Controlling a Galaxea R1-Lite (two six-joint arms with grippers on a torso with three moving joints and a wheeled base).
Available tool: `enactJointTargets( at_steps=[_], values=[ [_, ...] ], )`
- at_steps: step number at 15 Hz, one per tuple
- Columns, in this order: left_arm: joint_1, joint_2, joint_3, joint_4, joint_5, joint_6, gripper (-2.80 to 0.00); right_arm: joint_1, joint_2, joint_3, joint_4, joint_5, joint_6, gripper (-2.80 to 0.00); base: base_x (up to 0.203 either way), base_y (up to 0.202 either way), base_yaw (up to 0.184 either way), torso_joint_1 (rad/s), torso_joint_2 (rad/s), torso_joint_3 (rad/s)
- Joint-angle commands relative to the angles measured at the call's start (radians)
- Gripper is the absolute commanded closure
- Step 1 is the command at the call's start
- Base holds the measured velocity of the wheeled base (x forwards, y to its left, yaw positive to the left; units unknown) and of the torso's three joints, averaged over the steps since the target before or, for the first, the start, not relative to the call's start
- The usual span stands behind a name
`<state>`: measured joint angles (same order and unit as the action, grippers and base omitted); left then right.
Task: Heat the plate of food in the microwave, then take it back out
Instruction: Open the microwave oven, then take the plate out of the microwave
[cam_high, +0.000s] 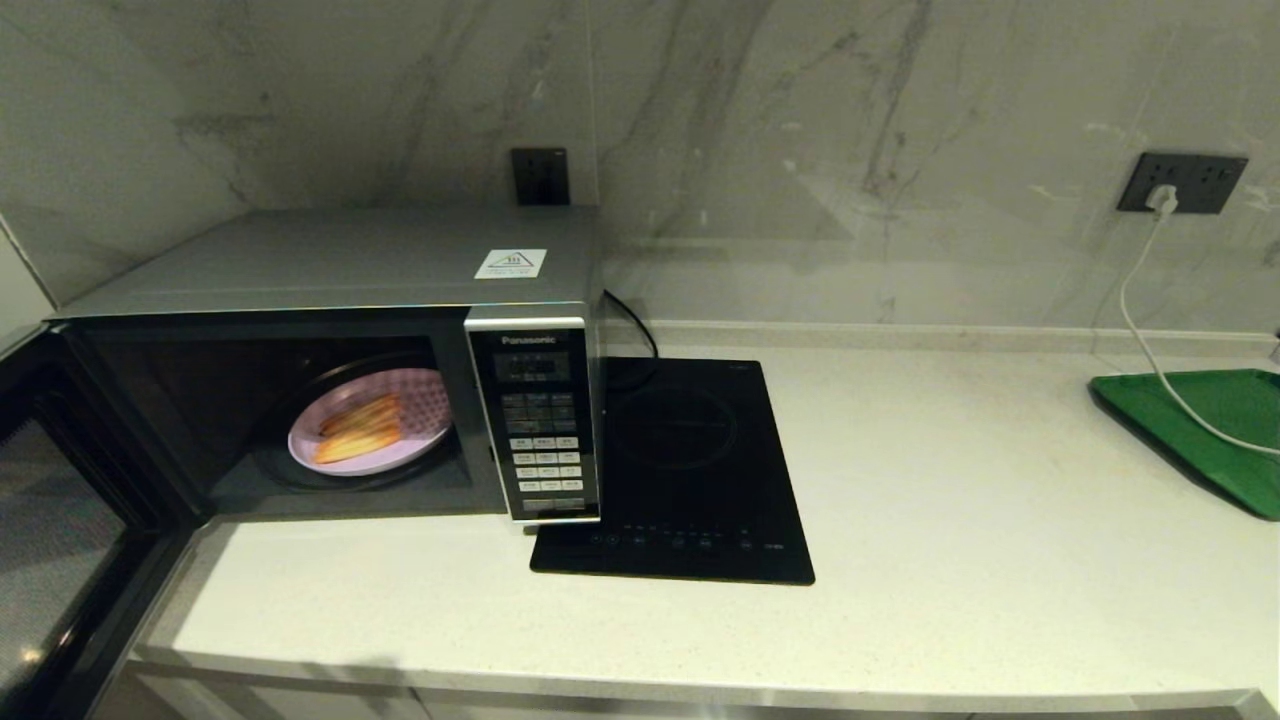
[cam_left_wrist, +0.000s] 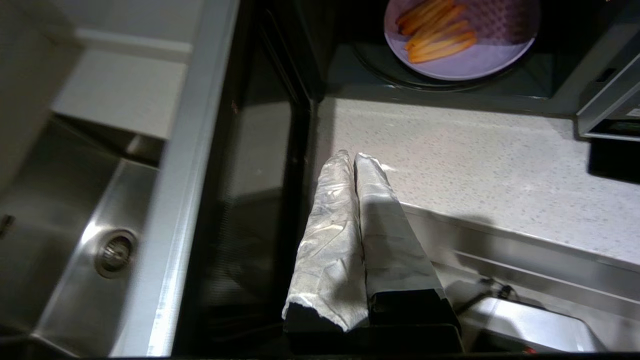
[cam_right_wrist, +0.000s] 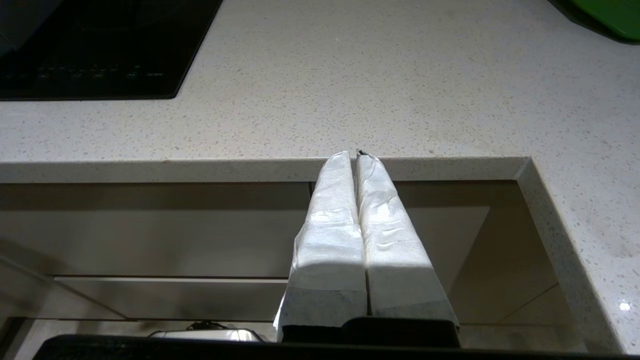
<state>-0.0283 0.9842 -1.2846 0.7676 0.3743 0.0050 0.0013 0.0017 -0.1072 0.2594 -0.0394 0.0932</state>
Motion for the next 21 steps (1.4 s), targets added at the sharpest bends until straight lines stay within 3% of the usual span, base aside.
enactJointTargets(
  at_steps=[1,3,6,8,10,11,13,14,16,17,21],
  values=[
    [0.004,0.063,0.044,0.008,-0.031,-0.138,0.0,0.0,0.0,0.0,0.001,-0.001,-0.001,0.0,0.0,0.0,0.0,0.0,0.0,0.0],
    [0.006,0.111,0.108,0.009,-0.166,-0.317,0.0,0.0,0.0,0.0,0.001,-0.001,-0.001,0.0,0.0,0.0,0.0,0.0,0.0,0.0],
    [0.006,0.19,0.201,-0.011,-0.419,-0.651,0.0,0.0,0.0,0.0,0.001,-0.001,0.0,0.0,0.0,0.0,0.0,0.0,0.0,0.0],
    [0.018,0.217,0.327,-0.195,-0.515,-0.761,0.0,0.0,0.0,0.0,0.001,-0.001,-0.001,0.0,0.0,0.0,0.0,0.0,0.0,0.0],
    [0.025,0.233,0.459,-0.459,-0.547,-0.848,0.0,0.0,0.0,0.0,0.001,-0.001,0.0,0.0,0.0,0.0,0.0,0.0,0.0,0.0],
    [0.027,0.268,0.507,-0.566,-0.553,-0.932,-2.8,0.0,0.0,0.0,0.001,-0.001,-0.001,0.0,0.0,0.0,0.0,0.0,0.0,0.0],
    [0.033,0.364,0.53,-0.722,-0.534,-1.142,-2.8,0.001,0.0,0.0,0.001,-0.001,0.0,0.0,0.0,0.0,0.0,0.0,0.0,0.0],
    [0.036,0.4,0.537,-0.803,-0.492,-1.229,-2.8,0.0,0.0,0.0,0.001,-0.001,0.0,0.0,0.0,0.0,0.0,0.0,0.0,0.0],
    [0.031,0.419,0.547,-0.885,-0.459,-1.343,-2.8,0.0,0.0,0.0,0.001,-0.001,0.0,0.0,0.0,0.0,0.0,0.0,0.0,0.0],
    [0.031,0.424,0.549,-0.914,-0.456,-1.388,-2.8,0.0,0.0,0.0,0.001,-0.001,0.0,0.0,0.0,0.0,0.0,0.0,0.0,0.0],
    [0.06,0.563,0.529,-0.965,-0.452,-1.434,-2.8,0.0,0.0,0.0,0.001,-0.001,0.0,0.0,0.0,0.0,0.0,0.0,0.0,0.0]
  ],
)
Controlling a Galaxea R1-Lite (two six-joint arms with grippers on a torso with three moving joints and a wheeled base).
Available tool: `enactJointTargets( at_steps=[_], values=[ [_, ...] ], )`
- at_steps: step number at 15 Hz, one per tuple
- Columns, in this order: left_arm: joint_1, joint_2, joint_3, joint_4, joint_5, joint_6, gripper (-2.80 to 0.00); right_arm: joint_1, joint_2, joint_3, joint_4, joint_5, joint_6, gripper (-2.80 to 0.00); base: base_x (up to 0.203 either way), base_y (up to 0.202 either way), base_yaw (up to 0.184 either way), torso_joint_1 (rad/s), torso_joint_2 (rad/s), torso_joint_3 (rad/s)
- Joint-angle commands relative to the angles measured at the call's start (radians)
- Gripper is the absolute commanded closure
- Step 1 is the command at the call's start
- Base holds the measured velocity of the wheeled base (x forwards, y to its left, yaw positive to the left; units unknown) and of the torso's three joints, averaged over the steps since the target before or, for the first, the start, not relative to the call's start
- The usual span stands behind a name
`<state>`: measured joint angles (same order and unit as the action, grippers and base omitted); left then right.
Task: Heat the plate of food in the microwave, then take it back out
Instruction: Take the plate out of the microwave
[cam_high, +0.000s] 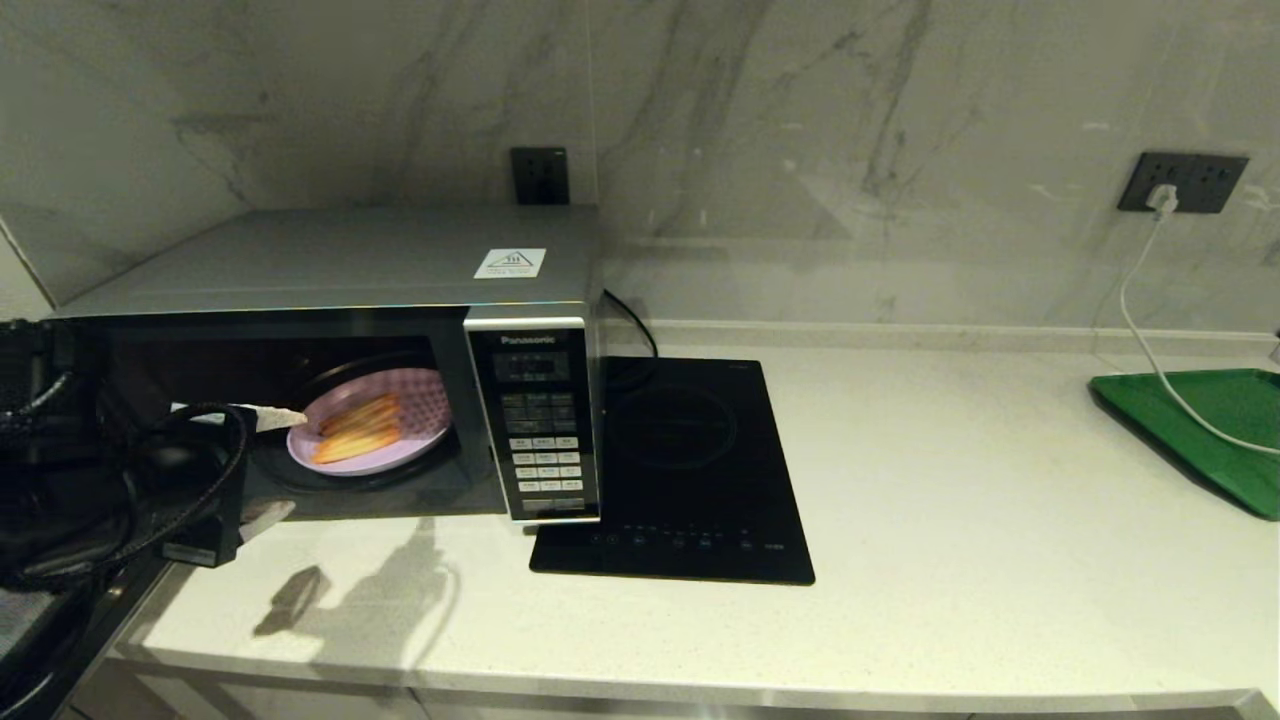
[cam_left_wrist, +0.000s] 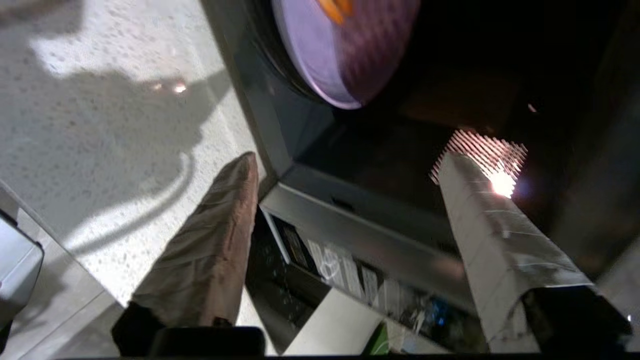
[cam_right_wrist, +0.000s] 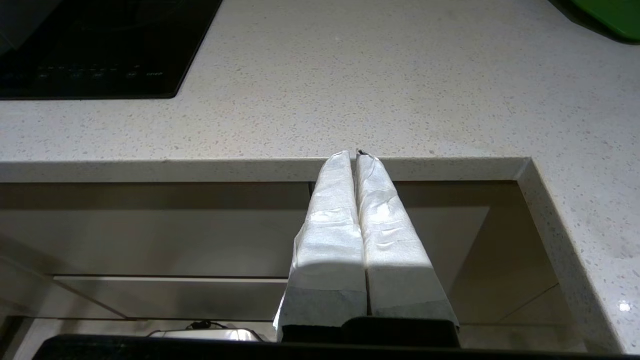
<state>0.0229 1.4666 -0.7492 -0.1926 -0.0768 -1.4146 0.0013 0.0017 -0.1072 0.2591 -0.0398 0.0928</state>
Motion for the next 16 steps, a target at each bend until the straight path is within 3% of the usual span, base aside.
enactJointTargets(
  at_steps=[1,8,16],
  values=[
    [0.012,0.114,-0.008,-0.007,0.0,-0.028,-2.8,0.0,0.0,0.0,0.002,0.0,0.001,0.0,0.0,0.0,0.0,0.0,0.0,0.0],
    [0.072,0.244,-0.088,-0.009,-0.004,-0.051,-2.8,0.0,0.0,0.0,0.002,0.0,0.001,0.0,0.0,0.0,0.0,0.0,0.0,0.0],
    [0.021,0.387,-0.204,0.0,-0.006,-0.037,-2.8,0.0,0.0,0.0,0.002,0.0,0.001,0.0,0.0,0.0,0.0,0.0,0.0,0.0]
  ],
)
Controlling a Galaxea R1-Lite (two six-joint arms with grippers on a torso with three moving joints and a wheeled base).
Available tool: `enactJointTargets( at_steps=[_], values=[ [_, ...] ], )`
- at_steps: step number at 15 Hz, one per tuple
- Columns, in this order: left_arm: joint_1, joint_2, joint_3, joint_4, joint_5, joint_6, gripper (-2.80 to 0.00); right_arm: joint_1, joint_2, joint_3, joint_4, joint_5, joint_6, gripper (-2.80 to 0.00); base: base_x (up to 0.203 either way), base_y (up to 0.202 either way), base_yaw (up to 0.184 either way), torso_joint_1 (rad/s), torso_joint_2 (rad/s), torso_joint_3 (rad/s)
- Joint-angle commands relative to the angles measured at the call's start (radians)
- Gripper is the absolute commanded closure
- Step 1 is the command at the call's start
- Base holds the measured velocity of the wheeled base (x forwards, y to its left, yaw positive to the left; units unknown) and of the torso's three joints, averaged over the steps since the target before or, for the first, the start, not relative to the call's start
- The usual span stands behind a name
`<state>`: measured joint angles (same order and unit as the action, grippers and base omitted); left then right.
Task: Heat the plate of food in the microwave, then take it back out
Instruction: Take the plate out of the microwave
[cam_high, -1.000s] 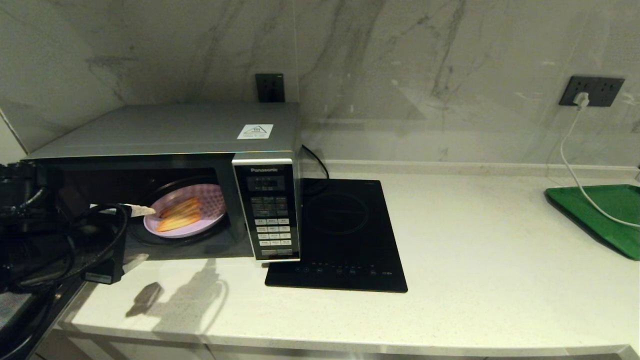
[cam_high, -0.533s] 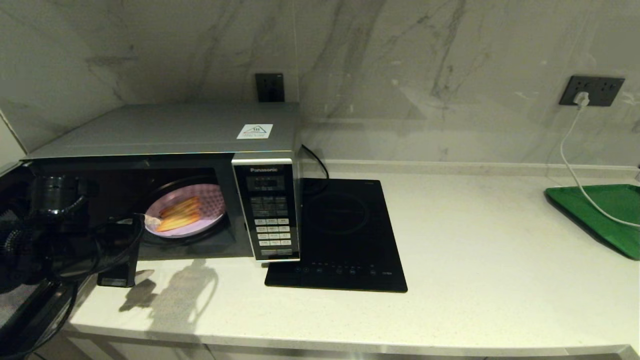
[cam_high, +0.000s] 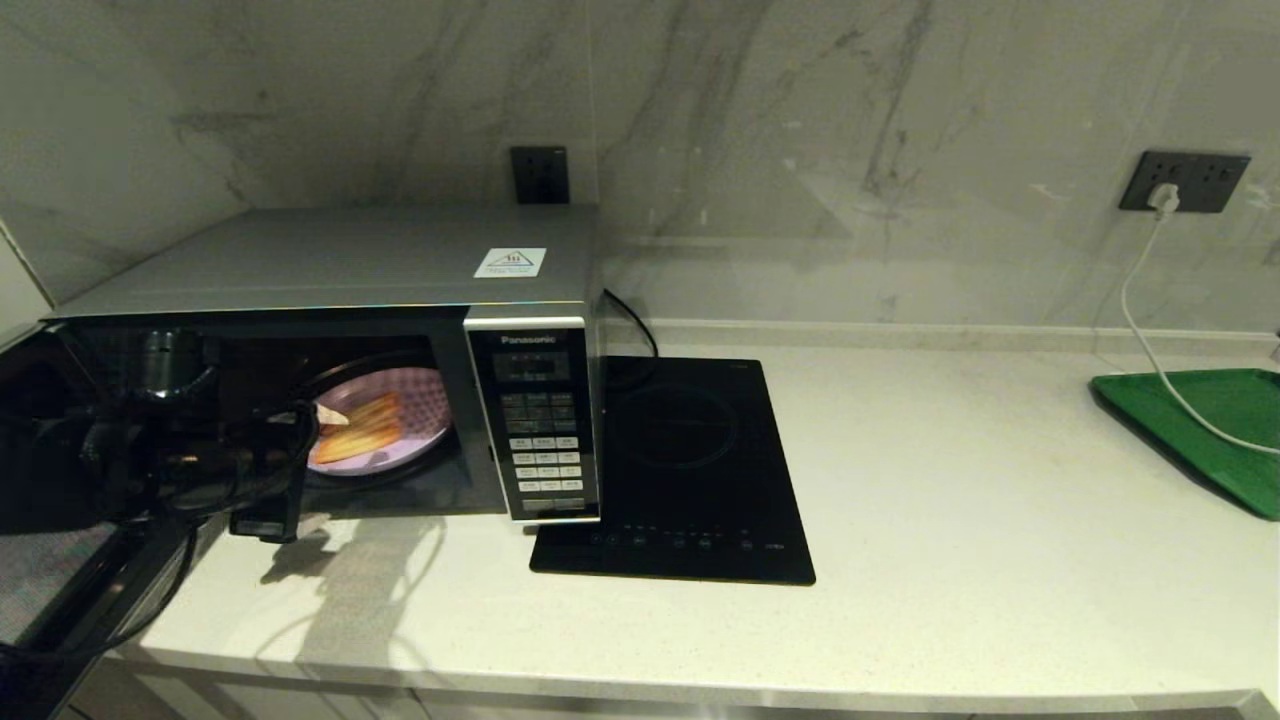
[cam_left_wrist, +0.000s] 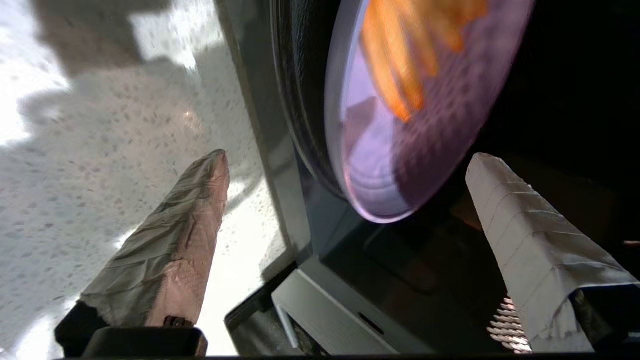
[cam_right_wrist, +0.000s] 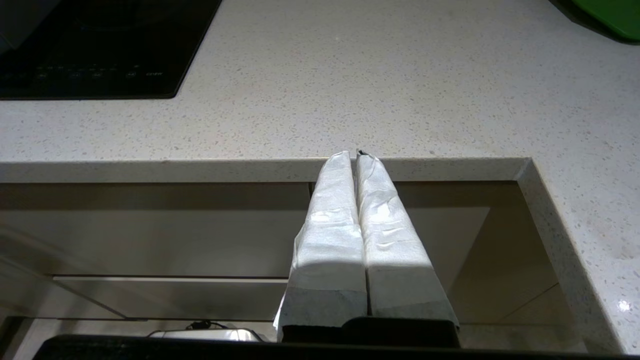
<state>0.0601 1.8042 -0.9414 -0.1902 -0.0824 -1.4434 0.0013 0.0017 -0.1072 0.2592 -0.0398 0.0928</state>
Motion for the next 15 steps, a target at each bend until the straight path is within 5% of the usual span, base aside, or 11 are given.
enactJointTargets(
  at_steps=[1,15],
  values=[
    [-0.021,0.075,-0.012,-0.003,0.0,-0.008,-2.8,0.0,0.0,0.0,0.002,0.0,0.001,0.0,0.0,0.0,0.0,0.0,0.0,0.0],
    [-0.023,0.103,-0.007,0.0,0.005,-0.011,-2.8,0.0,0.0,0.0,0.002,0.0,0.001,0.0,0.0,0.0,0.0,0.0,0.0,0.0]
  ],
)
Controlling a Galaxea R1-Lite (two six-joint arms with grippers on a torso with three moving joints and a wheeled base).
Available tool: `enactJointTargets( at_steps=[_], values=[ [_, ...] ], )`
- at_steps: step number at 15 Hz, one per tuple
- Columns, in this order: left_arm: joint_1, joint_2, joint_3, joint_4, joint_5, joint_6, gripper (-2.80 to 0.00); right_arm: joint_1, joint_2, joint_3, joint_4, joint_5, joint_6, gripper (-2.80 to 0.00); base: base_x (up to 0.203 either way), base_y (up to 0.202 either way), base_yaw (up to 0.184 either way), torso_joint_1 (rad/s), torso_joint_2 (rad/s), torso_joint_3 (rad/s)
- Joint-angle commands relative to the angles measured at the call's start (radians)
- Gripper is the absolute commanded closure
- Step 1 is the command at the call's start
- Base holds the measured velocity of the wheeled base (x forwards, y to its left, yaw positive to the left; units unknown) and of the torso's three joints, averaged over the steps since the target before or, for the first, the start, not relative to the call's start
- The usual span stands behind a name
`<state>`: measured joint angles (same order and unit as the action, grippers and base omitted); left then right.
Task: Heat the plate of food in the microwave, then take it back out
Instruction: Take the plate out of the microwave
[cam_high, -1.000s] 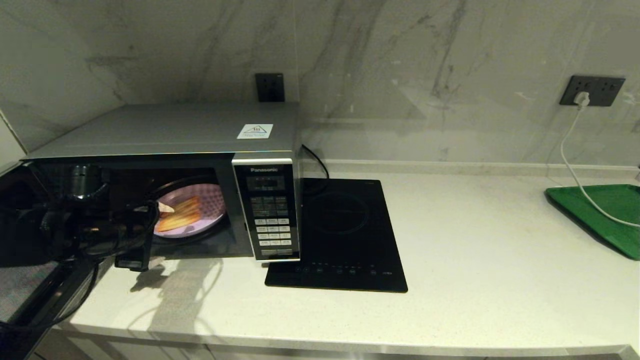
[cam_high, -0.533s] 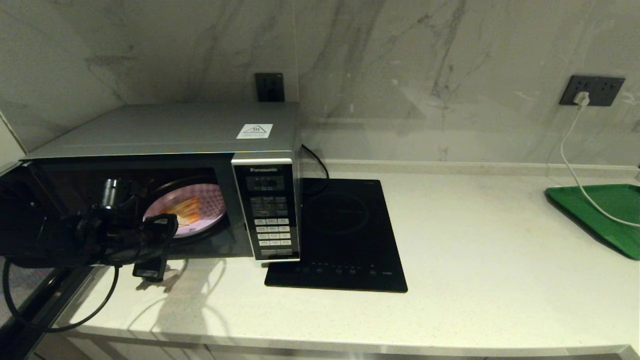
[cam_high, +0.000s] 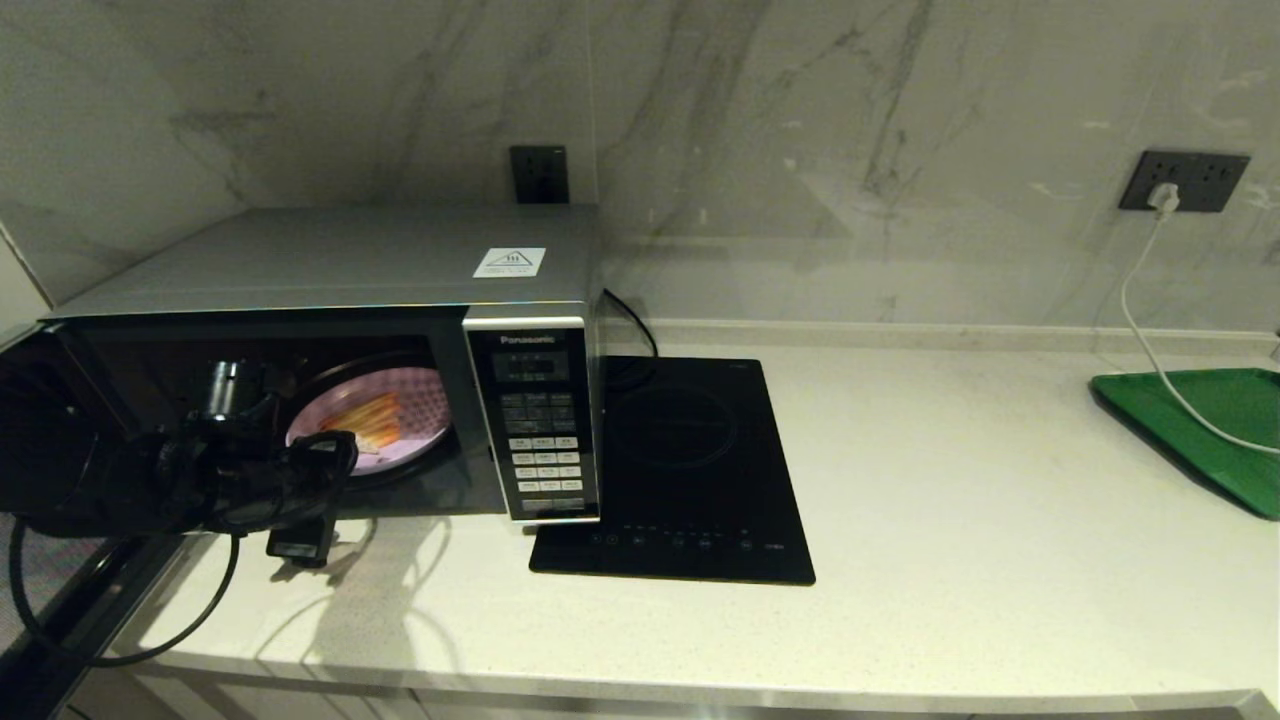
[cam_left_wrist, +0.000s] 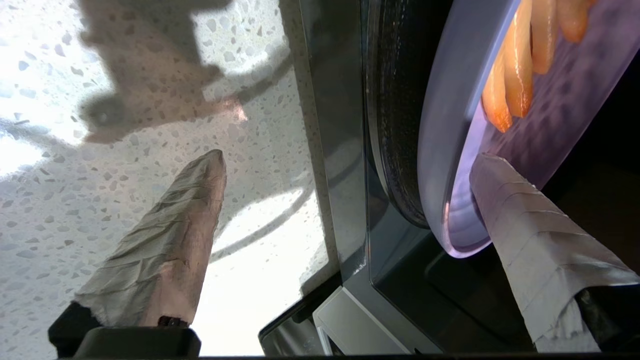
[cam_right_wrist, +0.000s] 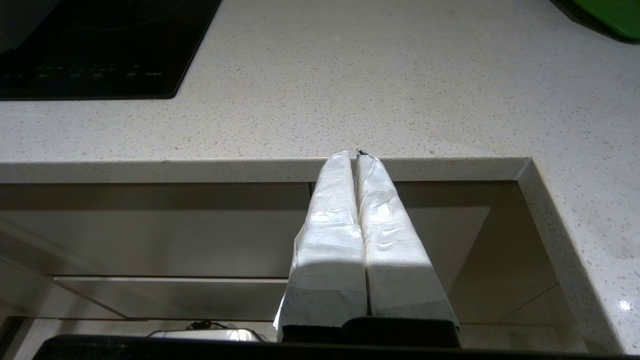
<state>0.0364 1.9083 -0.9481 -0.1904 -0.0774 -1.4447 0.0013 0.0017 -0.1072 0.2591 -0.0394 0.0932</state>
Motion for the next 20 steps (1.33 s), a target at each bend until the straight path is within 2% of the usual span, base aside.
enactJointTargets(
  at_steps=[1,6,9,20],
  values=[
    [0.003,-0.002,0.0,-0.001,0.005,-0.009,0.0,0.0,0.0,0.0,0.002,0.0,0.0,0.0,0.0,0.0,0.0,0.0,0.0,0.0],
    [-0.003,-0.057,0.014,0.005,0.004,-0.005,0.0,0.0,0.0,0.0,0.002,0.0,0.0,0.0,0.0,0.0,0.0,0.0,0.0,0.0],
    [-0.001,-0.09,0.007,0.03,0.002,0.027,0.0,0.0,0.0,0.0,0.002,0.0,0.0,0.0,0.0,0.0,0.0,0.0,0.0,0.0],
    [-0.003,-0.094,0.008,0.037,0.0,0.027,0.0,0.0,0.0,0.0,0.002,0.0,0.0,0.0,0.0,0.0,0.0,0.0,0.0,0.0]
  ],
)
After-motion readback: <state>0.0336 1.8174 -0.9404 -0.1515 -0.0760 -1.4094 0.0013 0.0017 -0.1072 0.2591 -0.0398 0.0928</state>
